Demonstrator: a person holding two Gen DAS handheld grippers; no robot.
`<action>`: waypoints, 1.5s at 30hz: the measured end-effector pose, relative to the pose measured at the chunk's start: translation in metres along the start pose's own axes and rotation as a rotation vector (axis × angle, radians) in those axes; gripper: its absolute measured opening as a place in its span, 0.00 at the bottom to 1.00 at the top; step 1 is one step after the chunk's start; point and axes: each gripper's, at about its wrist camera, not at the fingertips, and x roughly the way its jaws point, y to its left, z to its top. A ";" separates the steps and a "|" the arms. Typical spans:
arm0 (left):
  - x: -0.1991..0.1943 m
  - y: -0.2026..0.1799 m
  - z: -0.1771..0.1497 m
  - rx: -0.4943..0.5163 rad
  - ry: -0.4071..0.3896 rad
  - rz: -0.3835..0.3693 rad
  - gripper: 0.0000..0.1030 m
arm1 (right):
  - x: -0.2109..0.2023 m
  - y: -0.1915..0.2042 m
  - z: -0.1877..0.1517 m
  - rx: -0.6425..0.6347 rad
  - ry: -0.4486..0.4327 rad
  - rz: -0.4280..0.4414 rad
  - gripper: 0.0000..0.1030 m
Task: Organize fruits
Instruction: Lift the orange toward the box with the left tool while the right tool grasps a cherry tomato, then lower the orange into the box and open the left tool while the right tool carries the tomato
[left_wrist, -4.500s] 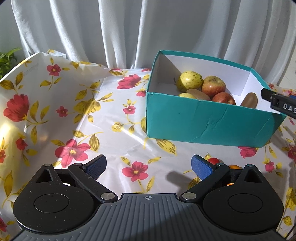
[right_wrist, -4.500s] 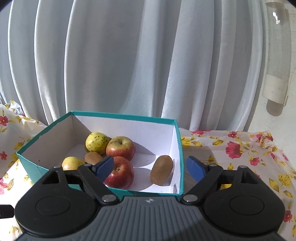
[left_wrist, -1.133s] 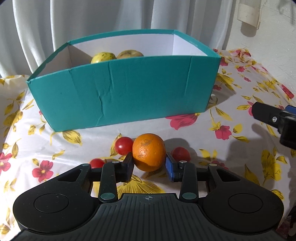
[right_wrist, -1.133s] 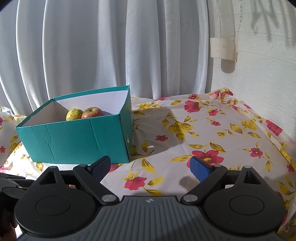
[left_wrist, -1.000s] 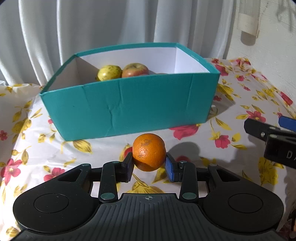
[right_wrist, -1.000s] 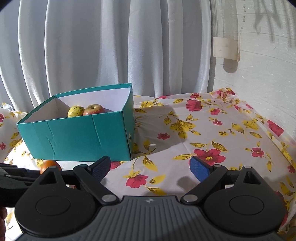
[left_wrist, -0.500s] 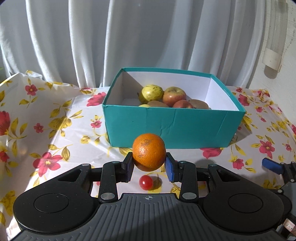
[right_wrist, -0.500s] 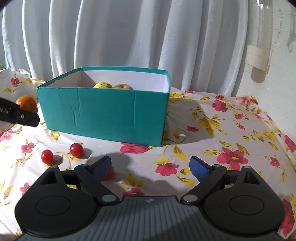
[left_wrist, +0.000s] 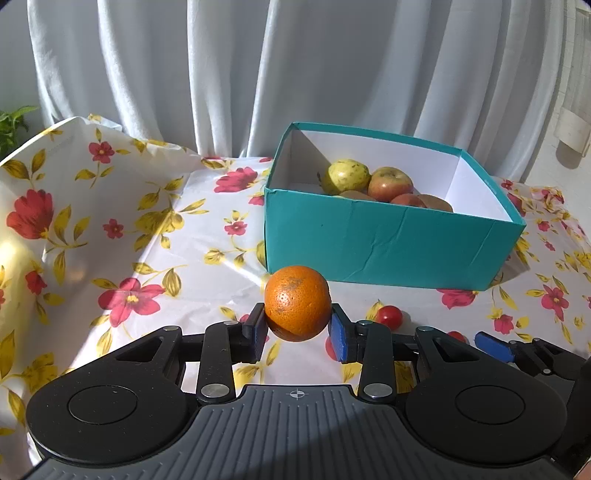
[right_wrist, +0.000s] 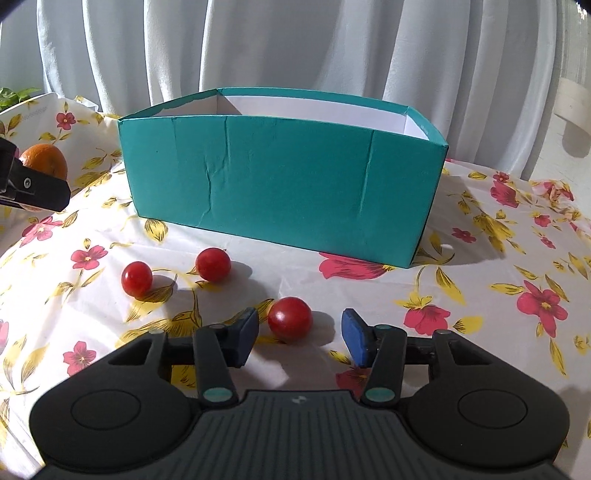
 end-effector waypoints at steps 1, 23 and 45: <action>0.000 0.000 0.000 0.001 0.002 -0.001 0.38 | 0.001 0.001 0.000 0.000 0.005 0.005 0.46; 0.009 -0.008 0.016 0.008 0.020 -0.007 0.38 | -0.033 -0.016 0.025 0.052 -0.108 -0.016 0.25; 0.020 -0.039 0.076 0.040 -0.032 -0.018 0.38 | -0.077 -0.046 0.050 0.117 -0.246 -0.118 0.25</action>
